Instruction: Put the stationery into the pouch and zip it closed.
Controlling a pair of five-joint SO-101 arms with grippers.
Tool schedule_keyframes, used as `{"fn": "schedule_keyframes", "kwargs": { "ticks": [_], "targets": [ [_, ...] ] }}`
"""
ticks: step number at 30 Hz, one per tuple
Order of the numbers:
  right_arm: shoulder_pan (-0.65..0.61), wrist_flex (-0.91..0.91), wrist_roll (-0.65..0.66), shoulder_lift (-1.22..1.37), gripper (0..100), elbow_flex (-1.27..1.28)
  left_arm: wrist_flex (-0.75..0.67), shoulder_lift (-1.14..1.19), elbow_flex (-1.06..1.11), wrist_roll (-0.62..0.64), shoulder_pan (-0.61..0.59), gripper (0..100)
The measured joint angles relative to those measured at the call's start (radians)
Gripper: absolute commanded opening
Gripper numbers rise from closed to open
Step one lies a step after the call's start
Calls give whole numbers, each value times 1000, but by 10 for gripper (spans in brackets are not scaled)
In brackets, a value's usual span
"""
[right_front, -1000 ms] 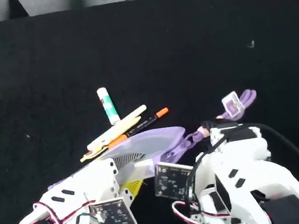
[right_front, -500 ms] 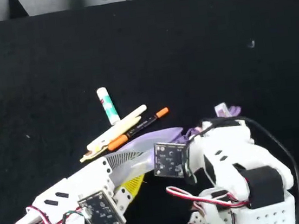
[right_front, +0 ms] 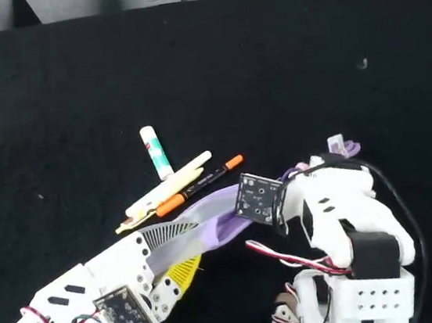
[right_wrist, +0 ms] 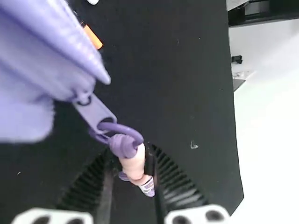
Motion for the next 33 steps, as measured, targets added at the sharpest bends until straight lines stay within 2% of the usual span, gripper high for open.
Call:
{"fn": "schedule_keyframes", "kwargs": {
  "ticks": [7, 16, 23, 27, 33],
  "targets": [
    [9, -17, 0, 0, 11, 8, 3, 0, -2, 2, -2, 29],
    [170, -130, 2, 3, 11, 75, 3, 0, -14, 3, 2, 29],
    [193, -72, -5, 9, 11, -2, 3, -6, -57, 5, 0, 29],
    [164, 11, -97, 12, 11, -144, 3, -21, -77, 5, 0, 29],
    [5, 172, -241, 20, 11, -394, 3, -25, -64, 5, 0, 34]
  ]
}}
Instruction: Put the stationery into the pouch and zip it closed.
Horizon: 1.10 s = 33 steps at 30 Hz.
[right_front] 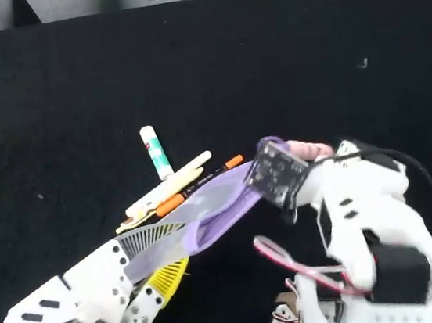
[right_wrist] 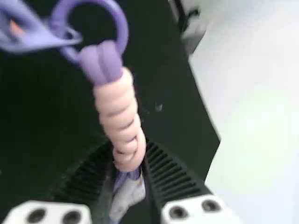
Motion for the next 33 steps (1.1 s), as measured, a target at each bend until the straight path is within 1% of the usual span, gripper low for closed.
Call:
{"fn": "schedule_keyframes", "kwargs": {
  "ticks": [4, 6, 8, 11, 13, 14, 17, 20, 24, 30, 33],
  "targets": [
    [-91, 84, -92, -8, 11, -164, 0, 0, 11, 0, 0, 34],
    [-112, 100, -127, -8, 11, -224, 0, 0, 11, 0, -2, 65],
    [-117, 104, -161, -8, 11, -270, 0, 0, 11, 5, -2, 135],
    [-121, 104, -198, -8, 11, -308, 0, 0, 11, 17, -2, 267],
    [-121, 104, -221, -8, 11, -325, 0, 0, 11, 58, -3, 335],
    [-121, 104, -233, -8, 11, -334, 0, 0, 11, 86, -3, 354],
    [-124, 104, -270, -8, 11, -365, 0, 0, 11, 167, -3, 361],
    [-124, 104, -313, -8, 11, -405, -2, 0, 9, 219, -3, 360],
    [-124, 104, -365, -8, 11, -446, -2, 0, -23, 235, -3, 361],
    [-124, 104, -439, -8, 11, -450, 46, 0, -133, 235, -9, 360],
    [-115, 104, -482, -8, 11, -450, 46, 0, -213, 238, -92, 360]
  ]
}}
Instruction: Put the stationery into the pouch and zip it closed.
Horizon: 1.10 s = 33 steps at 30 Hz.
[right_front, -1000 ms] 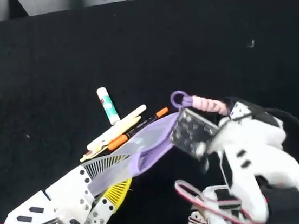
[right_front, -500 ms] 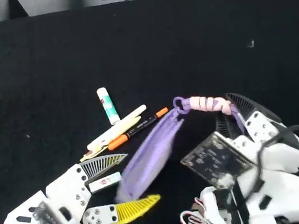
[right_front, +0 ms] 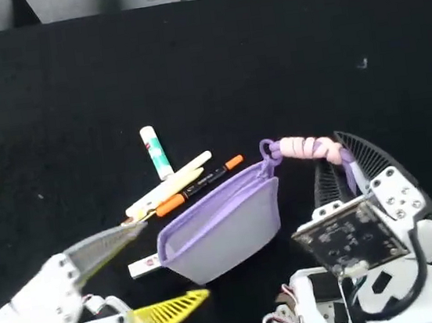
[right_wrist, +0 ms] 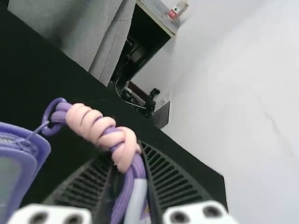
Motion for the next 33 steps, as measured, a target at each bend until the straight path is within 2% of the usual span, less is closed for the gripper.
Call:
{"fn": "schedule_keyframes", "kwargs": {
  "ticks": [8, 13, 18, 23, 27, 33],
  "targets": [
    [184, -87, -71, 0, 11, 0, -48, -2, -77, 0, -210, 346],
    [199, -77, -77, 0, 11, 0, -104, 64, -78, 77, -353, 278],
    [198, -37, -97, 0, 11, 0, -127, 305, -78, 101, -517, 279],
    [198, -5, -123, 0, 11, 0, -127, 603, -63, 43, -535, 279],
    [198, 14, -123, 0, 11, 0, -146, 752, 48, -43, -537, 279],
    [198, 14, -123, -2, 11, 0, -367, 807, 331, -199, -539, 279]
  ]
}}
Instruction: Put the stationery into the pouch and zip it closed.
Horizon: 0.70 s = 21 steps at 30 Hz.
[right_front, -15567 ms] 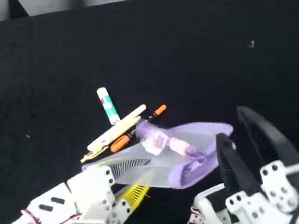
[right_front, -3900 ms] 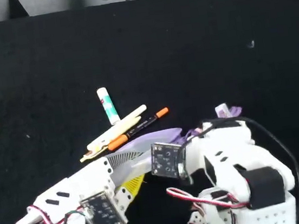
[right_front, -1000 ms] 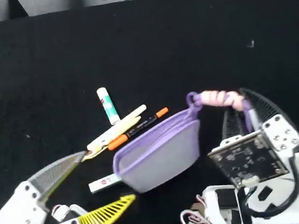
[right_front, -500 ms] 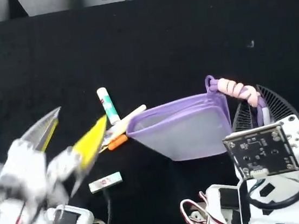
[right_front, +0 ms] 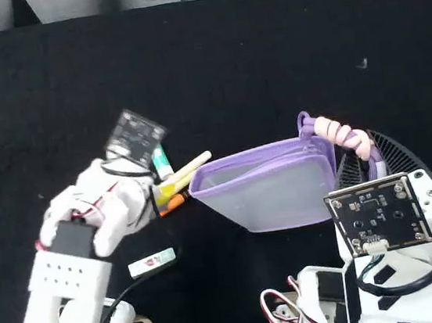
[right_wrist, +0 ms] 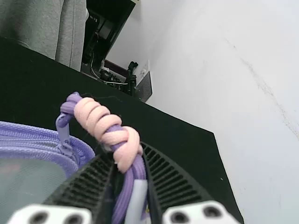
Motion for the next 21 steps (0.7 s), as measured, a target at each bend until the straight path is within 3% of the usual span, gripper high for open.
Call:
{"fn": "schedule_keyframes", "kwargs": {
  "ticks": [4, 9, 21],
  "targets": [
    [0, 26, 0, 0, 11, 0, -195, 57, 183, -104, 0, 279],
    [0, 34, -2, 0, 11, 0, -367, 201, 232, -123, -38, 279],
    [0, 34, -44, 0, 11, 0, -281, 845, -143, -123, -71, 275]
  ]
}}
